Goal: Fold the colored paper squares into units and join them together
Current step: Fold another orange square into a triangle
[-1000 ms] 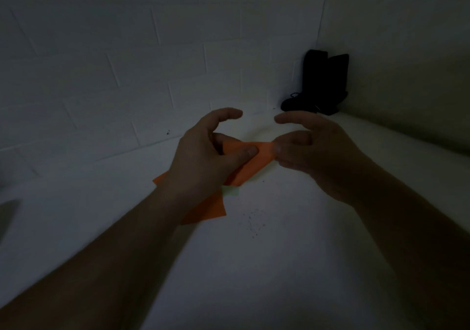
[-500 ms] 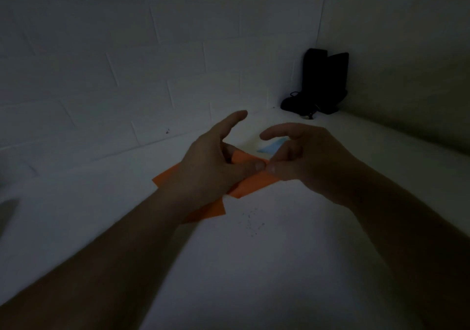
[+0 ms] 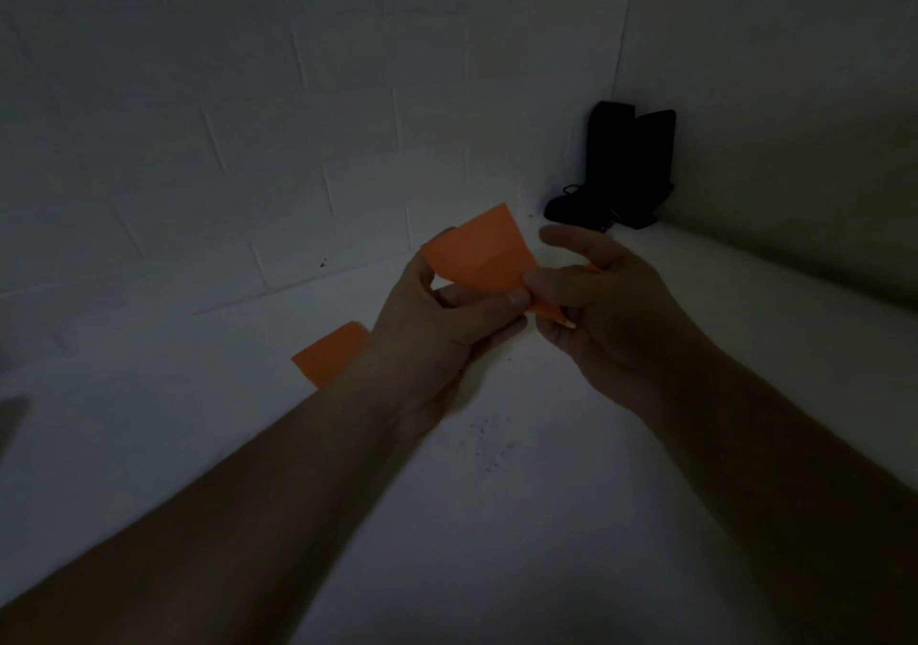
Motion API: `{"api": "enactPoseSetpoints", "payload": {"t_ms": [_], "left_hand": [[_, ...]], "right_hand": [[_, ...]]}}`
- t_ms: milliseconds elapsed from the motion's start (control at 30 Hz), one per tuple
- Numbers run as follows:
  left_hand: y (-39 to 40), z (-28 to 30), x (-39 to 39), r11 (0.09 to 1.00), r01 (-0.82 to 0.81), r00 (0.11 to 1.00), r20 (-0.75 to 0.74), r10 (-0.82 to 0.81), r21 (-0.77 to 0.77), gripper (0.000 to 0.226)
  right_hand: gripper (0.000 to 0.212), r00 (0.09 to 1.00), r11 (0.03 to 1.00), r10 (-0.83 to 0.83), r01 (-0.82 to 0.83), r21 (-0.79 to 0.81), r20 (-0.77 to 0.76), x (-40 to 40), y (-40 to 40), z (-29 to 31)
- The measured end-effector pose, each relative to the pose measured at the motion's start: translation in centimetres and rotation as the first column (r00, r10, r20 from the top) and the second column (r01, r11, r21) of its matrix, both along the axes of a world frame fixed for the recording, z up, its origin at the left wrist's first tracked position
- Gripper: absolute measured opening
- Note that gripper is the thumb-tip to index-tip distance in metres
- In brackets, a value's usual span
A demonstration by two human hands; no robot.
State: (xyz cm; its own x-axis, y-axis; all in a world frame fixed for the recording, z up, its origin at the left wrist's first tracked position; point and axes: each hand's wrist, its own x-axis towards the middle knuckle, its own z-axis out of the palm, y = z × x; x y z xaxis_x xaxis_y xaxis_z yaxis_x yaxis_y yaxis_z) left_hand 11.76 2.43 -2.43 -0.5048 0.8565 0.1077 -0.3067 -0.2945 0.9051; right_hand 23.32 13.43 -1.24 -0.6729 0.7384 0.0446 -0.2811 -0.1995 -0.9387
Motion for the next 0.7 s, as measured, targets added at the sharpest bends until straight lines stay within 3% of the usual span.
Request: {"api": "enactPoseSetpoints", "payload": {"t_ms": [300, 467, 700], "left_hand": [[0.1, 0.3, -0.4, 0.997, -0.048, 0.987, 0.153, 0.058, -0.068, 0.049], [0.2, 0.1, -1.4, 0.990, -0.116, 0.956, 0.260, 0.133, -0.079, 0.058], [0.2, -0.1, -1.8, 0.994, -0.062, 0.980, 0.181, 0.077, -0.087, 0.040]], "right_hand": [[0.043, 0.998, 0.996, -0.067, 0.067, 0.057, -0.004, -0.2, -0.3, -0.1], [0.044, 0.989, 0.988, -0.147, 0.145, 0.057, 0.024, -0.3, 0.4, -0.1], [0.042, 0.989, 0.988, -0.149, 0.148, 0.048, 0.022, -0.2, 0.4, 0.0]]}}
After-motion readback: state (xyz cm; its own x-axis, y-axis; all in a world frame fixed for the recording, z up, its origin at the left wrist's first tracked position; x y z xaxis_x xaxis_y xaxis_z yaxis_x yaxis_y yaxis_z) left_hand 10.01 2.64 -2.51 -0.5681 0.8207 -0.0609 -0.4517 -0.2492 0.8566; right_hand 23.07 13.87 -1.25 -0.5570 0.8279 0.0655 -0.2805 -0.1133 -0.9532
